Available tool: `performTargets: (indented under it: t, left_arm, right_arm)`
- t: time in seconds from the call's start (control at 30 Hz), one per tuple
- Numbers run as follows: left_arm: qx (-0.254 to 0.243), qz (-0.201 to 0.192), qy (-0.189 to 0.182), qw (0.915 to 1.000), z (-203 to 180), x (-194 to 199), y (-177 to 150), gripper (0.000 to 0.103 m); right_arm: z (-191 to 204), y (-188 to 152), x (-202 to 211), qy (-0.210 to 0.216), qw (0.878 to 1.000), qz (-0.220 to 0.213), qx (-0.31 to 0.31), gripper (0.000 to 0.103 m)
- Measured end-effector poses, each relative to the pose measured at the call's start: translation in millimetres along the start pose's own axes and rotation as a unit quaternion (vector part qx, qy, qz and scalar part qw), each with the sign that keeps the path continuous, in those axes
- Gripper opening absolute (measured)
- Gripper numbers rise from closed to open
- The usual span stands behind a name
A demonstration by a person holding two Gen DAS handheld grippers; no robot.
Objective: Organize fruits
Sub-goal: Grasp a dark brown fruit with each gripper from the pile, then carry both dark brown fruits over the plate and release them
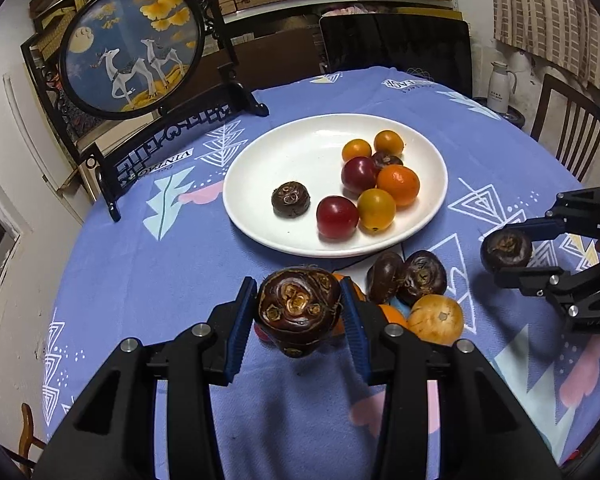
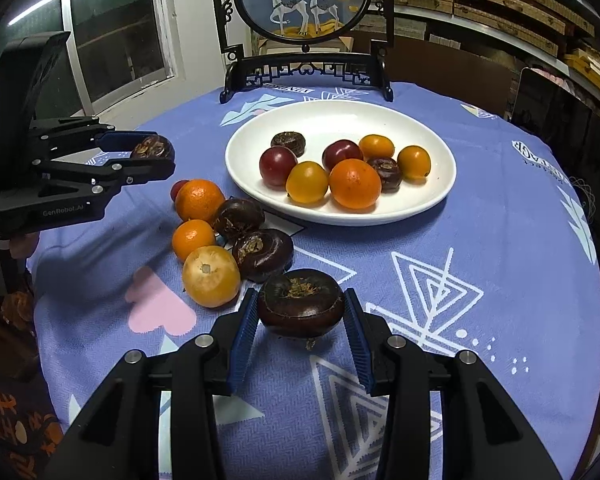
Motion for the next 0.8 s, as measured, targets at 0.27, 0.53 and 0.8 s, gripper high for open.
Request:
performTargets:
  t: [0.27, 0.53, 0.8]
  left_arm:
    - [0.006, 0.005, 0.001, 1.0000, 2.9, -3.6, -0.8, 0.041]
    - [0.044, 0.021, -0.008, 0.9988, 24.7, -7.9, -18.0, 0.041]
    - [0.048, 0.016, -0.023, 0.9984, 20.6, -8.8, -10.5, 0.041]
  right_arm:
    - [-0.5, -3.9, -2.5, 0.006, 1.000, 0.003, -0.004, 0.043]
    - [2.3, -10.3, -7.0, 0.012, 1.000, 0.006, -0.009, 0.043]
    - [6.2, -1.6, -7.5, 0.019, 1.000, -0.001, -0.008, 0.043]
Point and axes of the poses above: each gripper's, at about its wrist camera, not at the fingertips, and x roughly against the way its jaws point, z to its left, y to its top, the point moved 4 cm from there along -x, roughly the way its jaws point, and after that the axes turned 1 degree about z, right-handed, at the moved point
